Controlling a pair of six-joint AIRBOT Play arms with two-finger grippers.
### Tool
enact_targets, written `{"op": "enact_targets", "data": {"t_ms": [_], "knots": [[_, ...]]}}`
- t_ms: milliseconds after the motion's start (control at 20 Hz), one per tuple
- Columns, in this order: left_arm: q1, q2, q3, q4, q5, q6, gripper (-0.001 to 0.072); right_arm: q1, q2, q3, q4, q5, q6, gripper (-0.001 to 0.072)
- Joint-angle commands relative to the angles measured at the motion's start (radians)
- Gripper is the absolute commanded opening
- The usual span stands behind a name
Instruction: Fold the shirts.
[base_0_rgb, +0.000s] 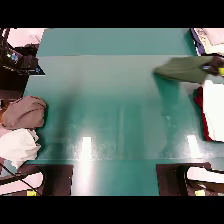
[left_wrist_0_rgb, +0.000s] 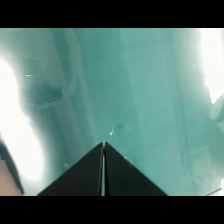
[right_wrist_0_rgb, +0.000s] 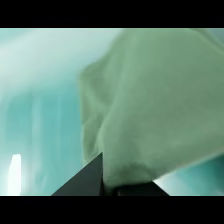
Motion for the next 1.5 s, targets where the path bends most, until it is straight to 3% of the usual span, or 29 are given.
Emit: {"op": "enact_targets", "data": {"t_ms": [0,350,750,850,1150,1450], "knots": [[0.0,-0.001,0.0,-0.05,0.0,-0.005,0.0025,-0.195,0.035,-0.021,0.019,-0.059,0.003,0.0013],[0.0,-0.001,0.0,-0.085,0.0,-0.007,0.0025,-0.225,0.034,0.055,0.116,-0.137,-0.008,0.0013],[0.0,-0.001,0.0,-0.085,-0.003,-0.005,0.0025,-0.22,0.035,0.285,0.102,-0.031,0.028,0.0013],[0.0,-0.001,0.0,-0.085,-0.006,-0.003,0.0025,-0.219,0.035,0.309,0.018,0.011,0.083,0.0013],[0.0,-0.001,0.0,-0.085,-0.037,-0.002,0.0025,-0.22,0.087,0.313,-0.232,0.141,0.108,0.0013],[0.0,-0.001,0.0,-0.085,-0.036,0.014,0.0025,-0.278,0.122,0.313,-0.342,0.353,0.24,0.0016]]}}
